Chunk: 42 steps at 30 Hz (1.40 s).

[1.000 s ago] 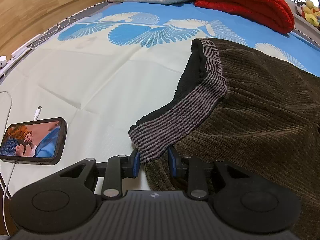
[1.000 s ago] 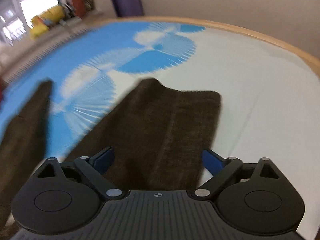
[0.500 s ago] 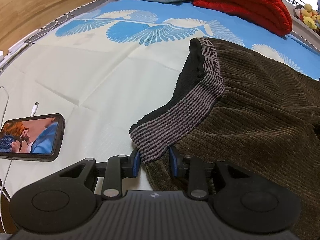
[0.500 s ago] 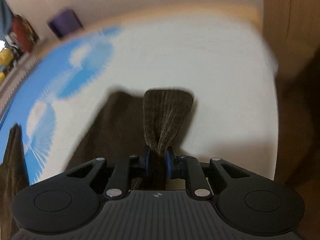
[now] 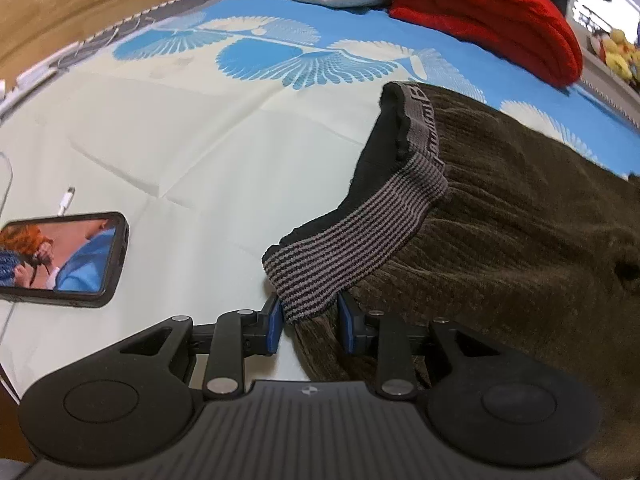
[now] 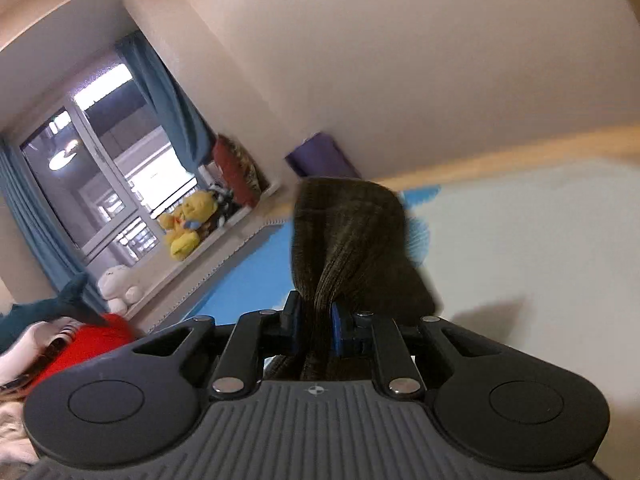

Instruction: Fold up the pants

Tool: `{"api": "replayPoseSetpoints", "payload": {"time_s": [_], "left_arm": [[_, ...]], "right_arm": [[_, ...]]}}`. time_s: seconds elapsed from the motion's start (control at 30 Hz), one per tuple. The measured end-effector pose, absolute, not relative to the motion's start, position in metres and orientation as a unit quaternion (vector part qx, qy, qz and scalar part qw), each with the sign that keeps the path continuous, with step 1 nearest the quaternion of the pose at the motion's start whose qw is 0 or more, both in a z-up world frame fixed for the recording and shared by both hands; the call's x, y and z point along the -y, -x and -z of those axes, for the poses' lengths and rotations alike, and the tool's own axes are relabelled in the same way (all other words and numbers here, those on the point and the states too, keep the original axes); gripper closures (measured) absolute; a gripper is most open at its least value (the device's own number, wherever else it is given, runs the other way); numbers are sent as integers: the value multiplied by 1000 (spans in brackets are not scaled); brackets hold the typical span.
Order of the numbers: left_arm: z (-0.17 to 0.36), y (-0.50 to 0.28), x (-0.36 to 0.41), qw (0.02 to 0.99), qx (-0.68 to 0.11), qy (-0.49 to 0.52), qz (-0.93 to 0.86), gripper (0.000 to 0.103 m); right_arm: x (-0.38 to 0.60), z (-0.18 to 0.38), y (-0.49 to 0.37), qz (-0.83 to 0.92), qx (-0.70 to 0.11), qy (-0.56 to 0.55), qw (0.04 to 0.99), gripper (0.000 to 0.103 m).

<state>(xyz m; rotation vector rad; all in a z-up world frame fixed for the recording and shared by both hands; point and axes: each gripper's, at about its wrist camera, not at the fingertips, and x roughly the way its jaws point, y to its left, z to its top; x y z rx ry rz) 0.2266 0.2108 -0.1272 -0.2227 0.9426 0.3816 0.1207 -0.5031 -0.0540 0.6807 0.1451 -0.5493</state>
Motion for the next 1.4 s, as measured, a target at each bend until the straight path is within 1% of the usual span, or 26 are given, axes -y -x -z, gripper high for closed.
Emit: {"api": "replayPoseSetpoints", "payload": {"time_s": [0.07, 0.13, 0.17, 0.2, 0.23, 0.3, 0.33, 0.37, 0.43, 0.47, 0.53, 0.57, 0.6, 0.63, 0.67, 0.77, 0.87, 0.93, 1.0, 1.03, 1.07, 1.1, 1.17, 1.3, 1.37, 1.4], "left_arm": [[127, -225, -208, 866, -459, 107, -164, 70], [128, -224, -204, 866, -464, 98, -157, 70], [128, -225, -203, 867, -464, 88, -157, 69], [128, -225, -201, 868, -464, 81, -158, 68], [128, -225, -200, 868, -463, 77, -159, 67], [129, -225, -198, 869, -462, 74, -161, 67], [129, -225, -198, 869, -462, 74, -162, 67], [129, -225, -198, 869, -462, 74, -163, 67], [130, -225, -197, 868, -461, 77, -166, 66], [130, -224, -196, 868, -461, 76, -168, 66], [130, -225, -195, 869, -460, 71, -170, 66], [130, -224, -194, 869, -459, 69, -171, 66], [131, -224, -193, 869, -459, 67, -171, 66], [131, -224, -192, 870, -458, 65, -172, 66], [131, -224, -191, 870, -457, 62, -172, 66], [131, -224, -190, 870, -457, 60, -174, 66], [131, -224, -188, 869, -457, 59, -178, 66], [131, -224, -187, 869, -458, 56, -178, 66], [131, -225, -188, 868, -459, 59, -178, 66], [131, -225, -189, 868, -460, 63, -178, 66], [130, -225, -191, 867, -462, 69, -177, 66], [130, -225, -194, 866, -462, 79, -175, 67], [129, -225, -200, 864, -463, 99, -173, 69], [129, -220, -201, 865, -460, 105, -170, 69], [128, -217, -199, 867, -458, 99, -168, 69], [128, -216, -198, 868, -458, 95, -167, 69]], "right_arm": [[518, 70, -111, 322, -122, -342, 874, 88], [547, 103, -94, 393, -193, -396, 807, 86], [559, 119, -86, 415, -228, -424, 772, 76], [572, 135, -77, 424, -250, -457, 741, 71], [583, 146, -66, 429, -251, -487, 718, 67], [595, 148, -44, 435, -214, -518, 705, 53], [596, 143, -37, 445, -196, -510, 709, 39], [594, 139, -35, 450, -188, -499, 716, 36], [595, 141, -38, 427, -185, -501, 730, 36], [592, 140, -32, 408, -186, -513, 732, 34], [597, 142, -43, 381, -197, -530, 732, 33], [595, 139, -48, 386, -197, -520, 737, 32], [592, 133, -50, 399, -198, -499, 743, 30], [588, 128, -50, 418, -205, -476, 746, 24], [585, 125, -54, 445, -226, -448, 742, 21], [583, 124, -60, 491, -273, -401, 723, 21], [584, 119, -58, 497, -251, -418, 717, 21], [583, 119, -74, 497, -252, -410, 722, 20], [576, 122, -91, 498, -274, -393, 723, 23], [577, 123, -100, 507, -284, -382, 719, 50], [574, 123, -108, 523, -295, -369, 709, 93], [572, 123, -116, 536, -303, -360, 700, 94], [566, 112, -126, 510, -274, -368, 728, 95], [518, 42, -133, 387, -136, -332, 849, 95], [497, 13, -115, 354, -67, -289, 887, 96], [492, 6, -103, 353, -47, -273, 894, 96]]}}
